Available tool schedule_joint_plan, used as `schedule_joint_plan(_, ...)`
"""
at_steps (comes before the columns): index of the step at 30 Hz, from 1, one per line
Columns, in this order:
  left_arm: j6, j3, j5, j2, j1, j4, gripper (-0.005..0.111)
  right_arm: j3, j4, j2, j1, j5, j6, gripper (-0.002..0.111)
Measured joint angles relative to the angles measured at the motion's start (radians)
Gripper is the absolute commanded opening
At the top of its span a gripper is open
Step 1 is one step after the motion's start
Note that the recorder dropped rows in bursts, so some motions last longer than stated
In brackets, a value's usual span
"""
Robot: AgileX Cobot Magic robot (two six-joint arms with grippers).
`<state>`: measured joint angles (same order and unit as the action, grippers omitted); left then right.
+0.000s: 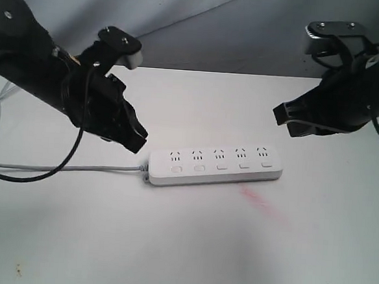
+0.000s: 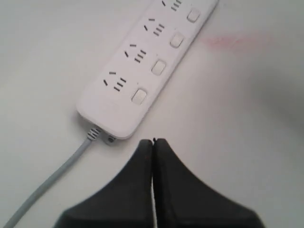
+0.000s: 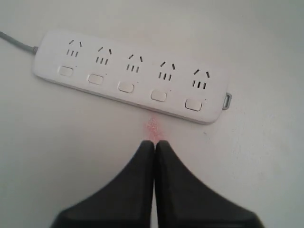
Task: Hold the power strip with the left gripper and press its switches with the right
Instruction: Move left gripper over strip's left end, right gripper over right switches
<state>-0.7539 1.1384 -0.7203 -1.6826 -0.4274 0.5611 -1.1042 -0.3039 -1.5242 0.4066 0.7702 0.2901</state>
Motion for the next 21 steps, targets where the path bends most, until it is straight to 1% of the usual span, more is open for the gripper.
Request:
schedule_joint_plan(4, 0.002, 0.0, 0.028, -0.074, -0.003, -0.034, 0.0, -0.044, 0.0, -0.085, 0.0, 0.008, 0.006, 0.0)
schedule_joint_plan(8, 0.004, 0.016, 0.071, -0.14, -0.003, -0.055, 0.0, -0.054, 0.005, -0.166, 0.0, -0.026, 0.014, 0.0)
schedule_joint_plan(16, 0.004, 0.197, -0.02, -0.277, -0.013, -0.097, 0.0, -0.058, 0.022, -0.292, 0.0, -0.119, 0.022, 0.0)
schedule_joint_plan(21, 0.006, 0.251, -0.032, -0.329, -0.041, -0.163, 0.0, -0.162, 0.025, -0.385, -0.017, -0.056, 0.024, 0.0)
